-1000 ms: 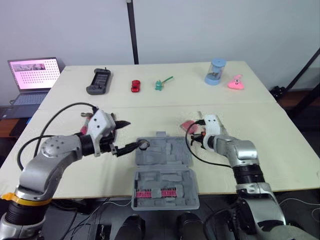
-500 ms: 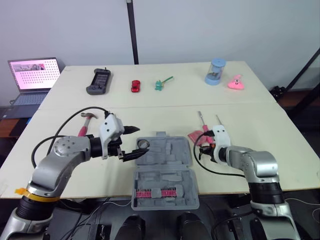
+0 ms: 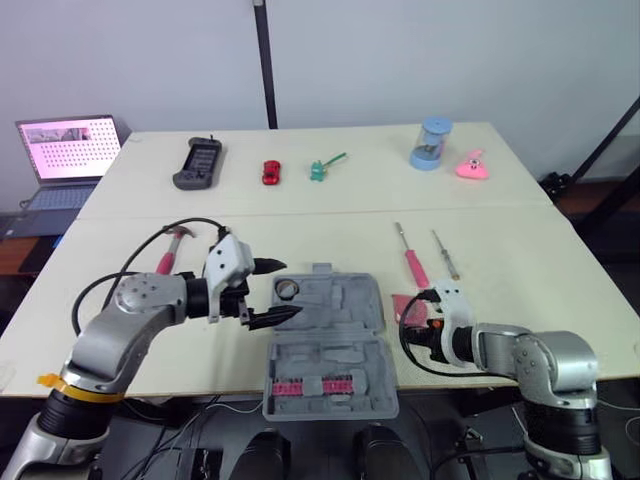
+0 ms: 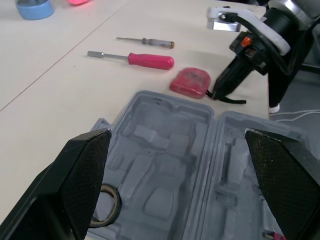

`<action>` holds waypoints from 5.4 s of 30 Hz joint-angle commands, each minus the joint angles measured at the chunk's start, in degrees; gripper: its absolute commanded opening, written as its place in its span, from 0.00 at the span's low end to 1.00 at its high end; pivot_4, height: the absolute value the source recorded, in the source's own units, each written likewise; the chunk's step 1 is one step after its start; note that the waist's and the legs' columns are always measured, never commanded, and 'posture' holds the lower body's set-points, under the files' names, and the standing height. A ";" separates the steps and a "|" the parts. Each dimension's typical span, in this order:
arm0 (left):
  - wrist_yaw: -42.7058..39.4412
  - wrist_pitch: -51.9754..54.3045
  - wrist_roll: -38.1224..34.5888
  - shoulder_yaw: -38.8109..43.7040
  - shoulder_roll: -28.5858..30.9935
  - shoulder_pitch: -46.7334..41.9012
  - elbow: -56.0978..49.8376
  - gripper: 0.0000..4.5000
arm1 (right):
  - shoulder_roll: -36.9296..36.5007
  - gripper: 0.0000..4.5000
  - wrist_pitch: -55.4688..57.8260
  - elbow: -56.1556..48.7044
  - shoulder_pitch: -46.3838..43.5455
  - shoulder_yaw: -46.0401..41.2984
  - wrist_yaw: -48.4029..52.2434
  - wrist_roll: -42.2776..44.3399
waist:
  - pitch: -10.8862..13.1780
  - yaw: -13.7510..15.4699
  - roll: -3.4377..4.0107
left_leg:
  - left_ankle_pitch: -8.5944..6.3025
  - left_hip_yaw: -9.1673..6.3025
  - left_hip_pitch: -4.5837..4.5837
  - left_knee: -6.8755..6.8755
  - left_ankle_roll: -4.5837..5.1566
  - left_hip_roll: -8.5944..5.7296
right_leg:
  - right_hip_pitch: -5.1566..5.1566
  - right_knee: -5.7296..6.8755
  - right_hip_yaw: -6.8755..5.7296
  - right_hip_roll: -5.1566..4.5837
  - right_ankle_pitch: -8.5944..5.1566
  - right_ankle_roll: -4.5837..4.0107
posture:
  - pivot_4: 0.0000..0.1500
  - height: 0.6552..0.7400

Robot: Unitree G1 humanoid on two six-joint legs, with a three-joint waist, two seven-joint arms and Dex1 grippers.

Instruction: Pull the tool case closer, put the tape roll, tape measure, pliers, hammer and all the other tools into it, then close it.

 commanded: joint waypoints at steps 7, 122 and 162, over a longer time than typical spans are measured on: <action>-0.96 0.11 -0.23 0.23 0.88 0.76 -2.12 1.00 | 2.05 0.01 2.92 -7.52 5.78 -3.61 -2.26 5.62 | 0.00 0.04 0.00 | 0.00 0.00 0.00 0.00 0.00 0.00 | 0.01 0.00 -0.01 0.00 0.00 0.00 | 1.00 0.22; 7.94 -5.31 1.91 6.74 0.27 19.79 -7.25 1.00 | -6.21 0.64 -64.17 43.07 -43.08 50.35 49.46 -53.60 | 0.12 0.90 0.10 | 0.05 0.04 -0.02 -0.01 -0.11 -0.07 | -0.08 -0.10 -0.08 -0.22 0.02 -0.01 | 1.00 0.22; 7.00 -5.14 2.31 5.42 0.31 16.26 -5.44 1.00 | -14.94 0.79 -68.13 27.99 -29.28 26.21 51.32 -32.20 | 0.13 1.14 0.09 | 0.05 0.05 -0.05 0.00 -0.10 -0.06 | -0.04 -0.11 -0.09 -0.25 0.03 0.00 | 1.00 0.22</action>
